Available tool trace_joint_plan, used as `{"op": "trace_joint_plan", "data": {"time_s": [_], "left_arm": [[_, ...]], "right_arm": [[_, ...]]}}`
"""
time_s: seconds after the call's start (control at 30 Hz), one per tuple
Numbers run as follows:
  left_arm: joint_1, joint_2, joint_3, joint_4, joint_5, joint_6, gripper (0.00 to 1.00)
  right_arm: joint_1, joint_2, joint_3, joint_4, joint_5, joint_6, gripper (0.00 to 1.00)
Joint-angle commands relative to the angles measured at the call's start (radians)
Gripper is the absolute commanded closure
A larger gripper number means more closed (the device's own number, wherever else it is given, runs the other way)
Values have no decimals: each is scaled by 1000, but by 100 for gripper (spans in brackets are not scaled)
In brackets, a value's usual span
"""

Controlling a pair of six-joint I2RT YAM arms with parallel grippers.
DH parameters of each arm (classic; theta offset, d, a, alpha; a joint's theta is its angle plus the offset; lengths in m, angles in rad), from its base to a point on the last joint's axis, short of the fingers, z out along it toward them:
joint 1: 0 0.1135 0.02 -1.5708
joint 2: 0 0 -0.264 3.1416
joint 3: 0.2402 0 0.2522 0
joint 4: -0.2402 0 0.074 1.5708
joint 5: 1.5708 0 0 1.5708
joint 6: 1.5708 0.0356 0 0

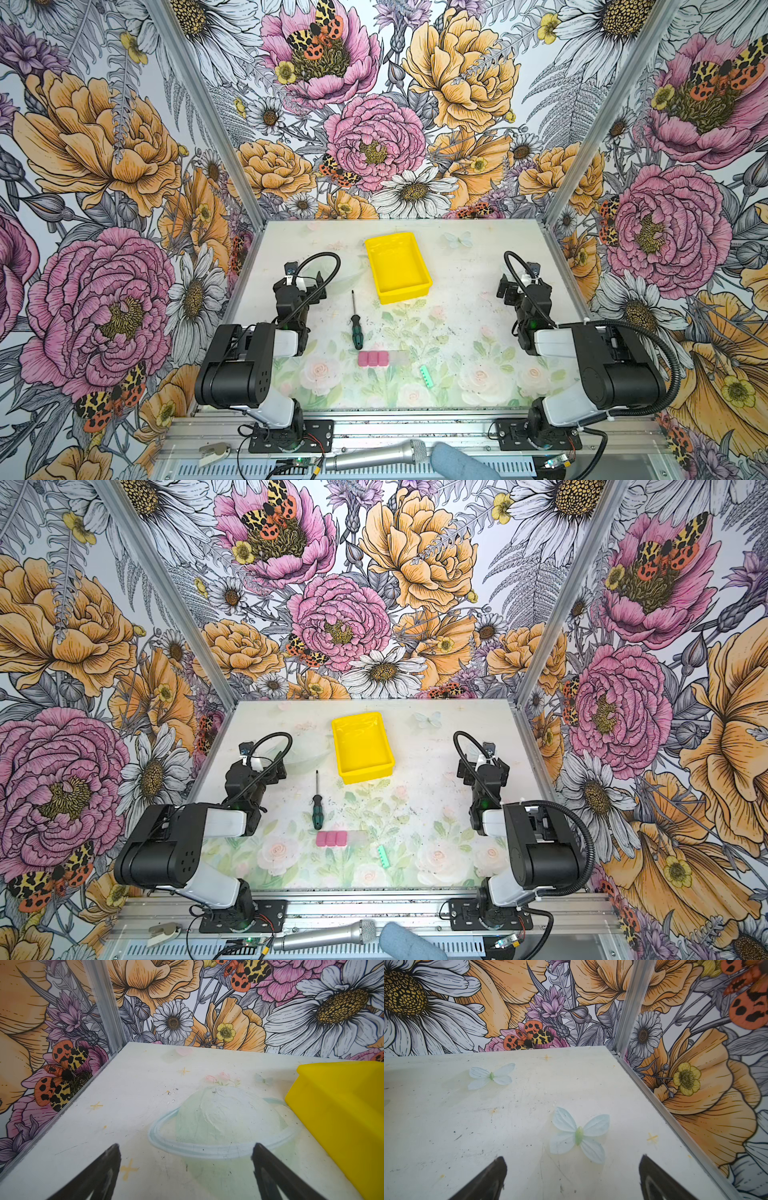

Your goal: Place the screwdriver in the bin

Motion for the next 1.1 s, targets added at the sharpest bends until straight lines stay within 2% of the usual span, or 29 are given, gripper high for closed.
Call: {"op": "trace_joint_plan", "data": {"time_s": [0.0,0.33,0.47,0.57,0.9,1.07], "left_arm": [[0,-2,-7,18,5,7,1],[1,-9,-5,12,-1,1,1],[12,-37,-11,-2,-2,-12,1],[20,-69,-16,-21,11,-17,1],[22,-228,10,-239,9,-48,1],[7,-370,19,-373,-14,-79,1]], "right_arm": [[5,7,-2,28,12,12,1],[7,3,-6,35,14,9,0],[9,-44,35,-83,25,12,1],[11,-86,17,-88,15,6,0],[13,-270,11,-257,22,34,1],[26,-401,45,-433,66,101,0]]}}
